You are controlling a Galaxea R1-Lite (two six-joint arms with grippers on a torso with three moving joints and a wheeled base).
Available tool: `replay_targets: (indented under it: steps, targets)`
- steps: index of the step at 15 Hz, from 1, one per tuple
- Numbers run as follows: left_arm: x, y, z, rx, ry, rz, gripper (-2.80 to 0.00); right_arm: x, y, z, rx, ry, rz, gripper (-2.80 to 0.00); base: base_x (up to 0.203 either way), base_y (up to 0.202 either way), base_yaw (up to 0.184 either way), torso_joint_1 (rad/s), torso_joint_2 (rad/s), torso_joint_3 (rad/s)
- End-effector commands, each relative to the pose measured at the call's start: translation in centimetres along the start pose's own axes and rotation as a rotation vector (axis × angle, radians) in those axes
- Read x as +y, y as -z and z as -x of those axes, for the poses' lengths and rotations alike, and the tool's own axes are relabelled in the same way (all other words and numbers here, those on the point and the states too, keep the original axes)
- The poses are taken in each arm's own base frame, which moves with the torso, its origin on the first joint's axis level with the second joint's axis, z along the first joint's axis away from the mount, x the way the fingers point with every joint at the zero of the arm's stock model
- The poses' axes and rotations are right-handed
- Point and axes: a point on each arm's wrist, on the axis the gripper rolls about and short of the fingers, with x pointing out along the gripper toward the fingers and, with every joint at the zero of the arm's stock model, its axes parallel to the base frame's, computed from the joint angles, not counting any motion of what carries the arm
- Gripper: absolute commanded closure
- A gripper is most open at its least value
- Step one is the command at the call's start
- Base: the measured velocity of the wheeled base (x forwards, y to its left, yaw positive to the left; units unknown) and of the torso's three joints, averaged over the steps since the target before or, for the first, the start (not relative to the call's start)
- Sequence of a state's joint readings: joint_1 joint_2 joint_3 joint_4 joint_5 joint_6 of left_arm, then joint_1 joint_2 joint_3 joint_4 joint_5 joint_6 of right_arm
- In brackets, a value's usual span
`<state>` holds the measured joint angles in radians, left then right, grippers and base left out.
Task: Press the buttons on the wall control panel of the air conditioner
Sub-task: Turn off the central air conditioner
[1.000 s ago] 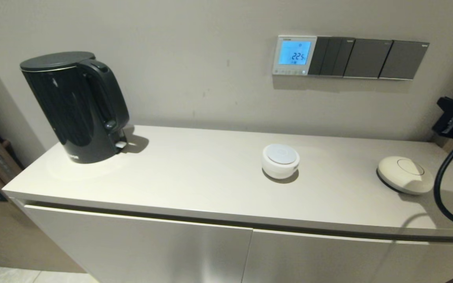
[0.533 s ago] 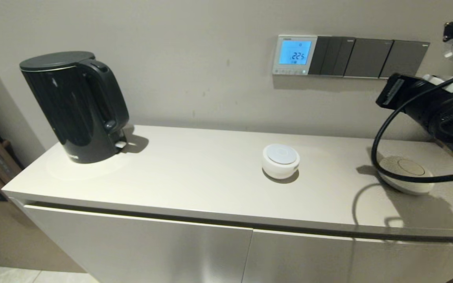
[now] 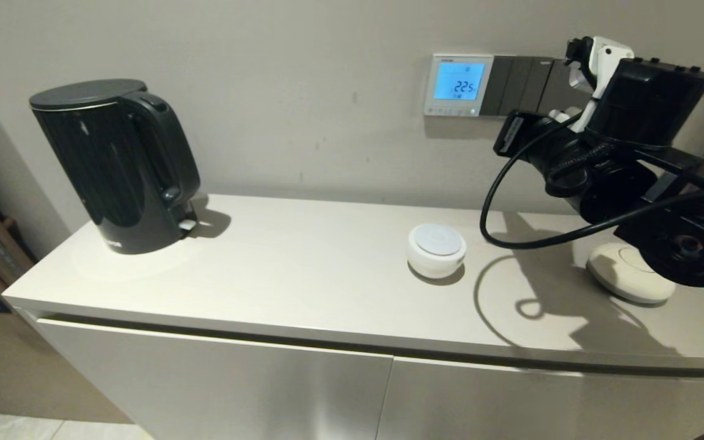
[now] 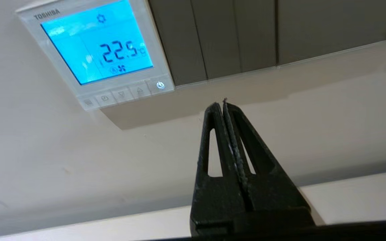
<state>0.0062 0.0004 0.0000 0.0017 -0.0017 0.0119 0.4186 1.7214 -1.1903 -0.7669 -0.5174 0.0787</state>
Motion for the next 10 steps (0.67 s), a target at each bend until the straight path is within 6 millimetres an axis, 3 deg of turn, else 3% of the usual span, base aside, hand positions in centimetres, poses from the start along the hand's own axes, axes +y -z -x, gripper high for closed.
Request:
replay_targets:
  steps: [1, 10]
  targets:
    - [0.0, 0.0, 0.0, -0.001, -0.001, 0.000, 0.00, 0.9, 0.9, -1.1, -0.012, -0.004, -0.005, 0.00, 0.000, 0.000, 0.000, 0.000, 0.00, 0.000]
    - [0.0, 0.0, 0.0, -0.001, 0.000, 0.000, 0.00, 2.3, 2.2, -3.7, -0.028, -0.018, -0.003, 0.00, 0.000, 0.000, 0.000, 0.000, 0.00, 0.000]
